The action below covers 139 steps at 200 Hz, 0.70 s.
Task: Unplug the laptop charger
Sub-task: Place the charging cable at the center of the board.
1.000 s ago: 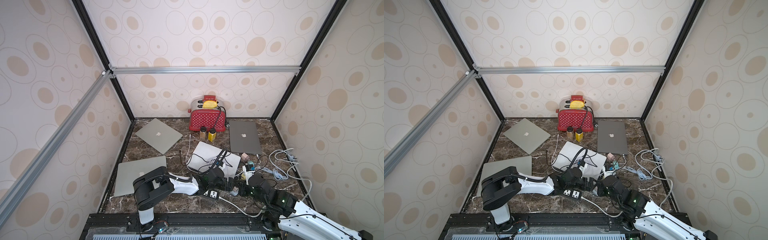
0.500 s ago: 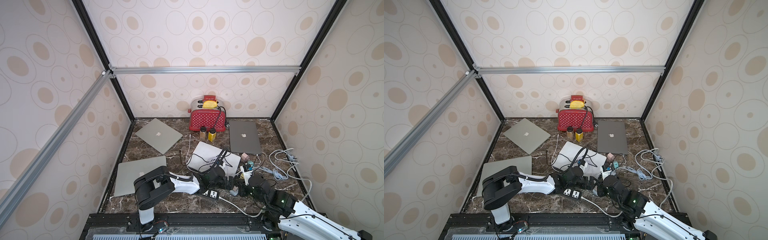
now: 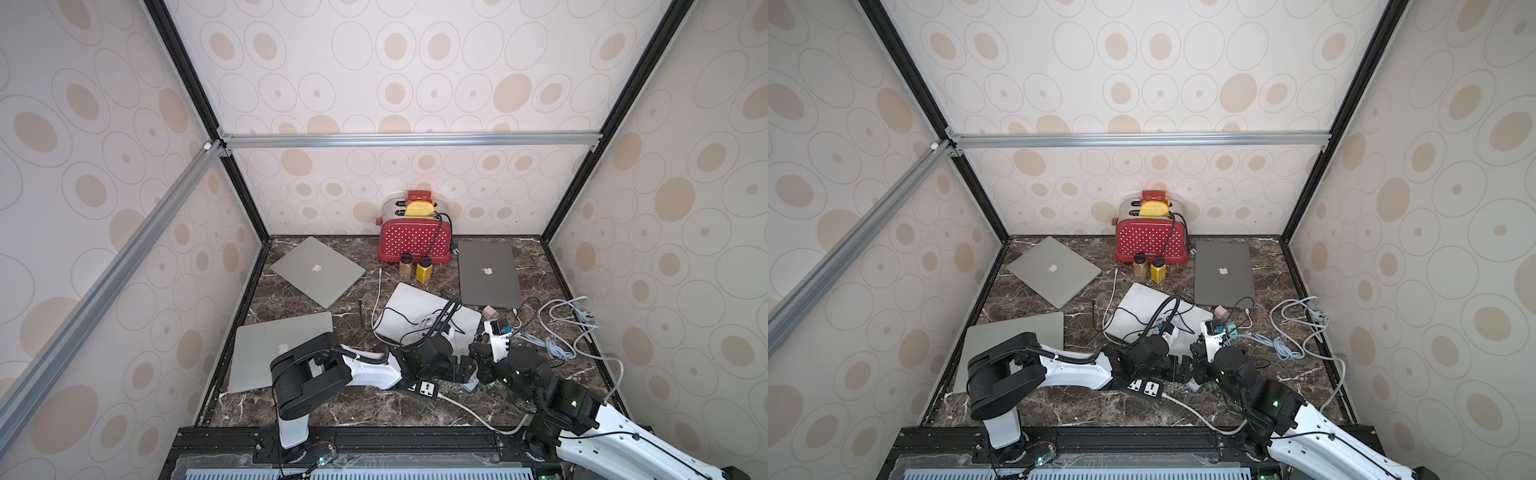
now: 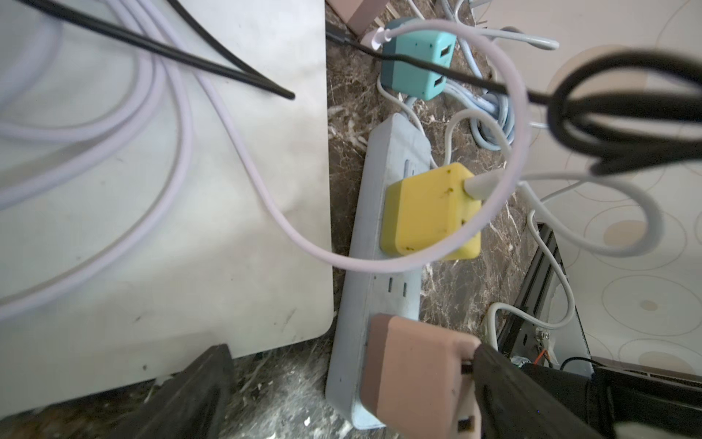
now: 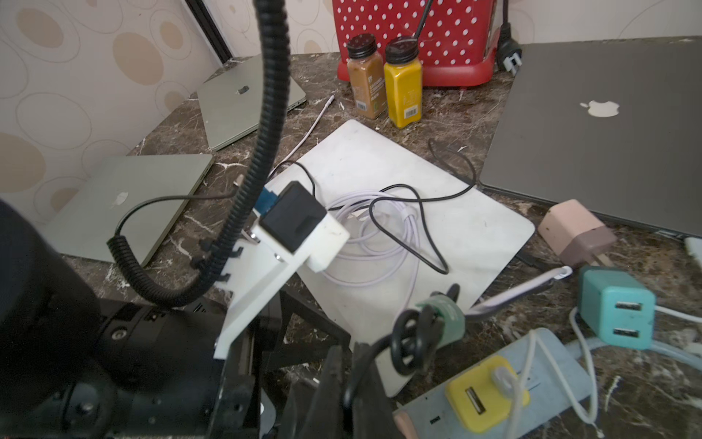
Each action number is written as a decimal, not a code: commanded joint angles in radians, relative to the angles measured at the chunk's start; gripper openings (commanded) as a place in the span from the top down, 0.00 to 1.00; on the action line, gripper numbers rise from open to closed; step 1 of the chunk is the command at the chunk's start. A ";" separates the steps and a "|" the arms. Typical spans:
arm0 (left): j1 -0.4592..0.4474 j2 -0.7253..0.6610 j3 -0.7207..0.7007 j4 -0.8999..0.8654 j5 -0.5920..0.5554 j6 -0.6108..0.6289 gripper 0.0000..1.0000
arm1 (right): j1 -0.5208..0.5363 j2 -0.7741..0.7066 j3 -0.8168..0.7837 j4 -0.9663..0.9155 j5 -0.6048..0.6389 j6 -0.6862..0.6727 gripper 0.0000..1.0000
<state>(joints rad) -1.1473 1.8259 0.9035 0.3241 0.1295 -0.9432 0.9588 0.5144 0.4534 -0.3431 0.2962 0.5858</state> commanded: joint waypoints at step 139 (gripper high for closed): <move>0.169 -0.127 0.058 -0.457 0.231 0.273 0.01 | -0.676 0.599 0.664 -0.366 -0.290 -0.213 1.00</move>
<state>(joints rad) -1.0073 1.7073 0.9047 -0.0654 0.3130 -0.7242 0.3256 1.0527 1.0836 -0.7132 0.1055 0.4091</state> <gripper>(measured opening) 0.988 0.068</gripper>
